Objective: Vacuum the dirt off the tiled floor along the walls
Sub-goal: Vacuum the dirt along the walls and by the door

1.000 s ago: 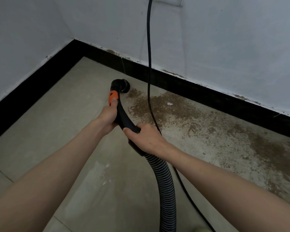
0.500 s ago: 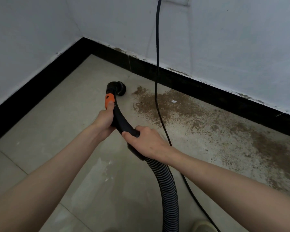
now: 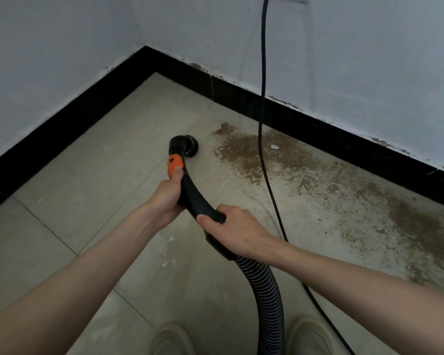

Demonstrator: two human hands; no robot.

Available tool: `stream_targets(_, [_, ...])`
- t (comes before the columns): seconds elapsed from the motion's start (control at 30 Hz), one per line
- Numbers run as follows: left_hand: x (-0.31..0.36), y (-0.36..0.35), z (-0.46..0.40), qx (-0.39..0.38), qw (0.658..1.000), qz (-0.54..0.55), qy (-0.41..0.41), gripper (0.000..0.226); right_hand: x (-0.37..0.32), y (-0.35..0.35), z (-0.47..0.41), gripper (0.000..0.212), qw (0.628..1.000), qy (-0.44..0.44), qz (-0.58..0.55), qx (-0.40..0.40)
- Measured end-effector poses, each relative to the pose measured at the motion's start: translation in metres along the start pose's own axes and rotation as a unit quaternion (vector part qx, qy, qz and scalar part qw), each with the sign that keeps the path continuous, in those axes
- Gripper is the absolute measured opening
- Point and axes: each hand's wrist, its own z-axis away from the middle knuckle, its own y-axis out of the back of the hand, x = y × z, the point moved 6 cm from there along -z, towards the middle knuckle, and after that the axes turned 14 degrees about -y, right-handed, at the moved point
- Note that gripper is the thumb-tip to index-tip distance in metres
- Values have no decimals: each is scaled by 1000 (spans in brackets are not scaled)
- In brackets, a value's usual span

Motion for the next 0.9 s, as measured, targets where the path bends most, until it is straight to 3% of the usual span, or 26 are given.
stream_targets(0.47, [13, -42, -11, -62, 998, -6, 14, 56, 21, 22, -19, 39, 998, -30, 7, 49])
stream_targets(0.9, [28, -83, -42, -66, 996, -51, -17, 53, 23, 56, -39, 41, 996, -43, -9, 83])
